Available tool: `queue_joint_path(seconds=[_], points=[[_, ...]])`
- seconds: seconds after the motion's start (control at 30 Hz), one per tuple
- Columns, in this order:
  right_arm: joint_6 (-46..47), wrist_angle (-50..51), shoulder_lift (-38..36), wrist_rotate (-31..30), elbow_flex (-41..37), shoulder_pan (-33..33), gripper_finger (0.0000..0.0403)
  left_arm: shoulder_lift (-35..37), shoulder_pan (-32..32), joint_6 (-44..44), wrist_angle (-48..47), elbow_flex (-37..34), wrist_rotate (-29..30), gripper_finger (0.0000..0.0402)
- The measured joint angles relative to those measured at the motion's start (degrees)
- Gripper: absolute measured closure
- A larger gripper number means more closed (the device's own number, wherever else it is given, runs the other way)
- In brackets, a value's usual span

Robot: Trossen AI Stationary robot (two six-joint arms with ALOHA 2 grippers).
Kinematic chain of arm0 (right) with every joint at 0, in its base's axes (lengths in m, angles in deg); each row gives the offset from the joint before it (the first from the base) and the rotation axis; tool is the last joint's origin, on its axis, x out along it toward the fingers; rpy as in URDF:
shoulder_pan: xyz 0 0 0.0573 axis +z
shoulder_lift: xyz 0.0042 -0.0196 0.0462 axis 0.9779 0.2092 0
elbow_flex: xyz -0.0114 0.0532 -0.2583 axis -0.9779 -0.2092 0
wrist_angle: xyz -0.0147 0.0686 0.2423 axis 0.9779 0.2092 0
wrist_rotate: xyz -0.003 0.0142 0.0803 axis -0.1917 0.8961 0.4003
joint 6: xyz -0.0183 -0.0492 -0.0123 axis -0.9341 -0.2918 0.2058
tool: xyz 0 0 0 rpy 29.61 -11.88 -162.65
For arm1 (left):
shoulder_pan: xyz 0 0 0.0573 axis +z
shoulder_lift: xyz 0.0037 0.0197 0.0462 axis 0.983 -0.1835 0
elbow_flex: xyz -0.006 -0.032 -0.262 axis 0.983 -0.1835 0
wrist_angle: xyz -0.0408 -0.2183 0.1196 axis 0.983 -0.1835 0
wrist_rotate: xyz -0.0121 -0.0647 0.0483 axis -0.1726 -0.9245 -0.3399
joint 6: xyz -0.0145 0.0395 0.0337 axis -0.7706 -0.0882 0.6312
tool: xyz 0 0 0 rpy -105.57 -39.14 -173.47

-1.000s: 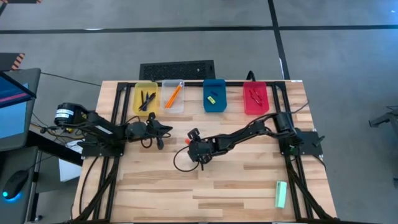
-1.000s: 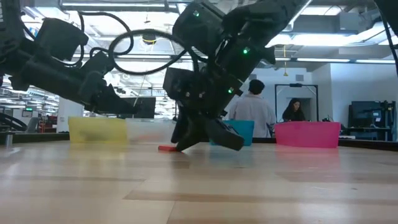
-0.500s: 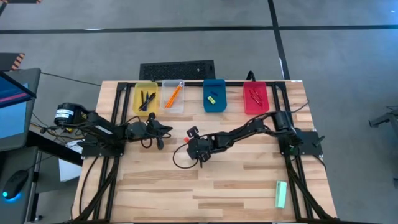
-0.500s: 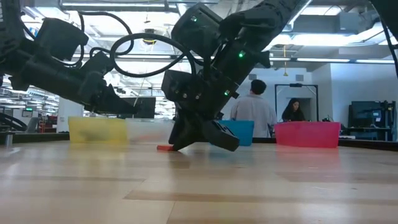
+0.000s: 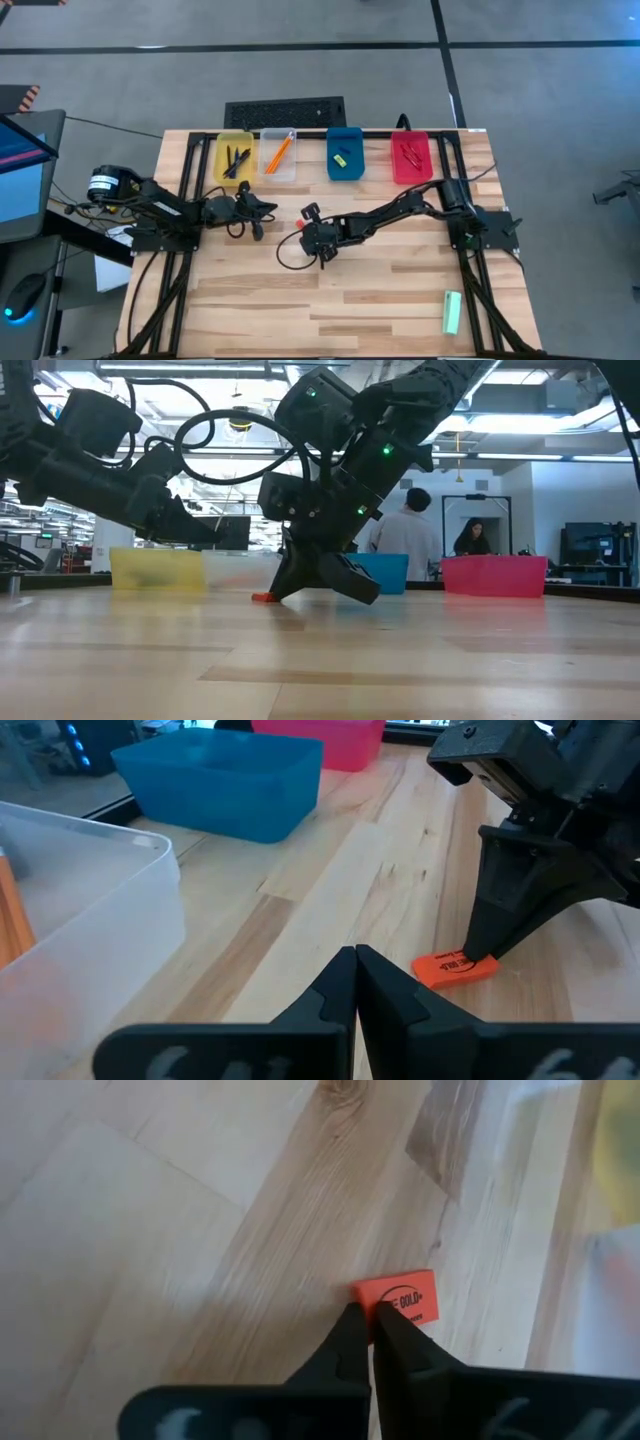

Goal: Sort crayons/erasers/pens/pencils in bins
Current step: Put the orange eraser into the blue bin

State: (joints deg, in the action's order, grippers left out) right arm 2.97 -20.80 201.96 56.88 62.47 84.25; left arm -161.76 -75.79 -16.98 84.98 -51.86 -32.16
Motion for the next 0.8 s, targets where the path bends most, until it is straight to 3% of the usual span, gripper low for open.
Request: queue_joint_path(seconds=[0.8], points=[[7.04,1.07,-6.57,-1.39,-0.14,0.28,0.0399,-0.02,0.0,-0.02,-0.02,0.0,-0.04,0.0401]])
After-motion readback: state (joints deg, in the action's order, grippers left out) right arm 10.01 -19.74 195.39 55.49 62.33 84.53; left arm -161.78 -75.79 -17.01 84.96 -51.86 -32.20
